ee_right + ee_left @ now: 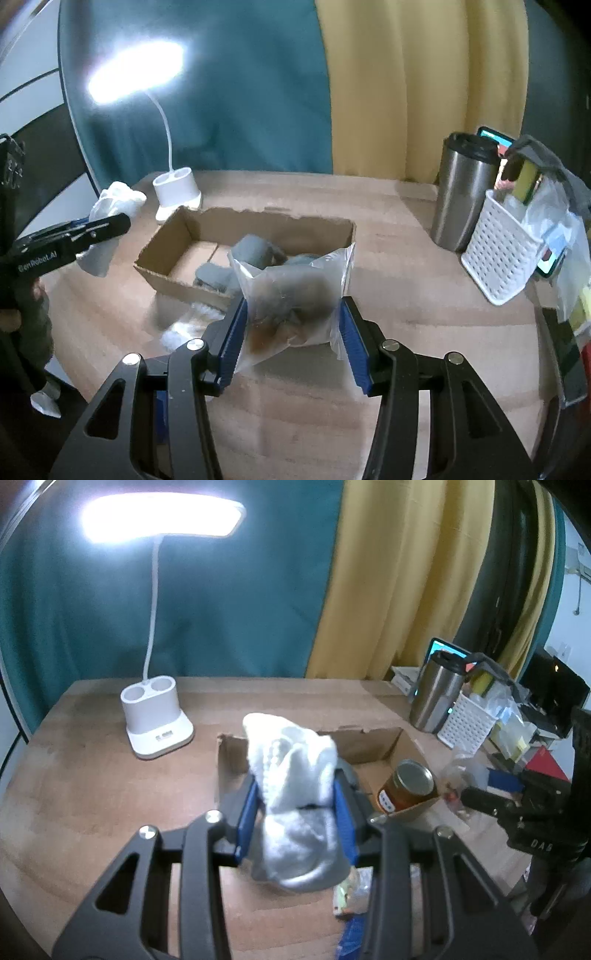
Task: Organize objects
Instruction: 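Carry the socks with the left tool while the right tool carries the nut bag to the box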
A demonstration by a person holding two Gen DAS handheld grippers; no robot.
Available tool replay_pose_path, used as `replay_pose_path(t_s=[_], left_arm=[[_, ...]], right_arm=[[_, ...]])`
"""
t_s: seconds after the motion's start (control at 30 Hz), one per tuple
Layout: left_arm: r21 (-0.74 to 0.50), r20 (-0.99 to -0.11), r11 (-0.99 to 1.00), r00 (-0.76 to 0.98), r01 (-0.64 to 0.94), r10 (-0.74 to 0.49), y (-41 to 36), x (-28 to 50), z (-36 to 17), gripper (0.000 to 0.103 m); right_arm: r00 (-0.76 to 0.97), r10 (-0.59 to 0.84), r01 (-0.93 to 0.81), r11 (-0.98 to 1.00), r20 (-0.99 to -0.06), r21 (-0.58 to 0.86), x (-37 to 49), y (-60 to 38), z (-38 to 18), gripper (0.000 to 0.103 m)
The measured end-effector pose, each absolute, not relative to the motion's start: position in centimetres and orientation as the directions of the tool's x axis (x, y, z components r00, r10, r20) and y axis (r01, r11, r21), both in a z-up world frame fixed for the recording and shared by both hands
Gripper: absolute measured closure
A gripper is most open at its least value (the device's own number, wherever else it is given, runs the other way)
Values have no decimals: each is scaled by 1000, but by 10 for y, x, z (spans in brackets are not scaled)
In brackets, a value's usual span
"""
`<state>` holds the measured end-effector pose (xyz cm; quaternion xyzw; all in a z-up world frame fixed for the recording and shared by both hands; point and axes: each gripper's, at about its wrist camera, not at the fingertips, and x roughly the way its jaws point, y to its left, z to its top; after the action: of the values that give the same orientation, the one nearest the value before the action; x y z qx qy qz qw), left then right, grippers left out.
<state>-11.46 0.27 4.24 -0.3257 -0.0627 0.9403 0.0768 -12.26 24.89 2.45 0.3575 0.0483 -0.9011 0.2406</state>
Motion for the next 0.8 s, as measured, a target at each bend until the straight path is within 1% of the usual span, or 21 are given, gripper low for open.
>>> replay_pose_path(t_s=[0.8], left_arm=[[-172,-639,-981,-748,-85,177,-5,-169,22,64]], right_arm=[[-628,-400,459,-883,-667,98,-189,224,25,50]])
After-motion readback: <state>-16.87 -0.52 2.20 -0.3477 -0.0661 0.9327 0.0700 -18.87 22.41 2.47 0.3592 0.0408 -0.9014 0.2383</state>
